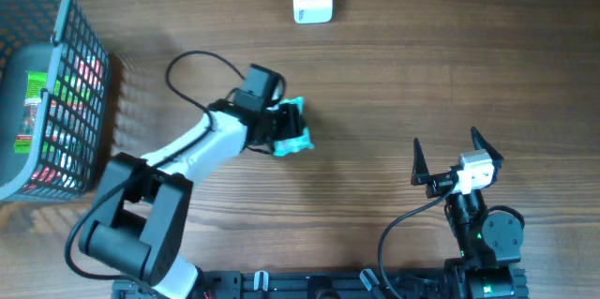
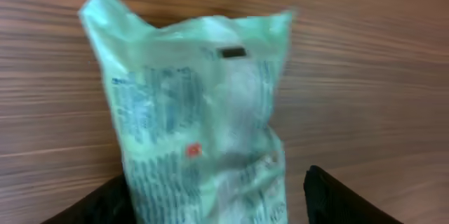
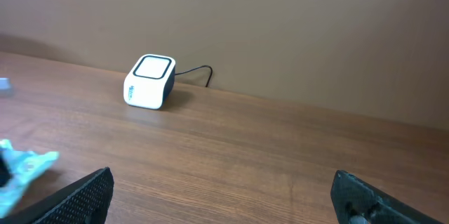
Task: Scan the item barcode
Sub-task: 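Push and reposition the green pack rightward with the left gripper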
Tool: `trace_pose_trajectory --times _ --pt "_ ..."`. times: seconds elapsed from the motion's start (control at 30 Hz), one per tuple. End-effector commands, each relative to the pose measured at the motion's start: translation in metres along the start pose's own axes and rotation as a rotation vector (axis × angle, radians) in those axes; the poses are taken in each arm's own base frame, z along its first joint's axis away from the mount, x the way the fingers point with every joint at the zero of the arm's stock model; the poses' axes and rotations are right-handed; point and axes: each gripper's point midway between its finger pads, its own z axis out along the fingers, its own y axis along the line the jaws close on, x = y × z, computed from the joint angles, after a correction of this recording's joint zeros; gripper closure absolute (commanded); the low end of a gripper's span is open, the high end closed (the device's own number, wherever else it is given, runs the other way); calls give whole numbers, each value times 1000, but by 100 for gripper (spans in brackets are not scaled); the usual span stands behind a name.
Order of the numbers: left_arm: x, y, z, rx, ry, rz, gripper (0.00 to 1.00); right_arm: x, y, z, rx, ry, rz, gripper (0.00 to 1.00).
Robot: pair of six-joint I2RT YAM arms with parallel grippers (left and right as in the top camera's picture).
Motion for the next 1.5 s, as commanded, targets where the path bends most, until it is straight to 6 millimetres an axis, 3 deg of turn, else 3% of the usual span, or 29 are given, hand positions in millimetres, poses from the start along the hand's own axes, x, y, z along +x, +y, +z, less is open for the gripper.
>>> trace_pose_trajectory --times 0.0,0.13,0.2,0.33,0.47,0.53,0.63,0.8,0.9,1.03,1.2,1.33,1.37,1.4,1.47 --pt "9 -30 9 25 -37 -43 26 0 -2 0 13 -3 -5 0" --pt "17 -71 12 103 -75 15 25 0 -2 0 13 -3 -5 0" --pt "15 -75 13 86 -116 31 26 0 -2 0 13 -3 -5 0" --pt "-15 -54 -10 -66 -168 -9 25 0 -2 0 13 -3 -5 0" --pt "-35 -24 -24 -124 -154 -97 31 0 -2 0 13 -3 -5 0" --pt "-36 -18 -19 -129 -140 -113 32 0 -2 0 13 -3 -5 0" --pt "-23 -31 0 -33 -47 -125 50 0 -2 0 13 -3 -5 0" --pt "-14 -34 25 0 12 -158 53 0 -2 0 13 -3 -5 0" --pt "-9 -37 31 -2 22 -147 53 0 -2 0 13 -3 -5 0" --pt "-10 -53 34 34 -6 -106 75 0 -2 0 13 -3 -5 0" --pt "1 -69 40 18 -32 -44 83 0 -2 0 13 -3 -5 0" --pt "13 -76 46 5 -26 -16 83 0 -2 0 13 -3 -5 0" --pt "14 -77 46 7 -24 -13 79 0 -2 0 13 -3 -5 0" --pt "16 -79 46 8 -22 -20 67 0 -2 0 13 -3 -5 0" --pt "19 -77 46 2 -10 -22 64 0 -2 0 13 -3 -5 0"
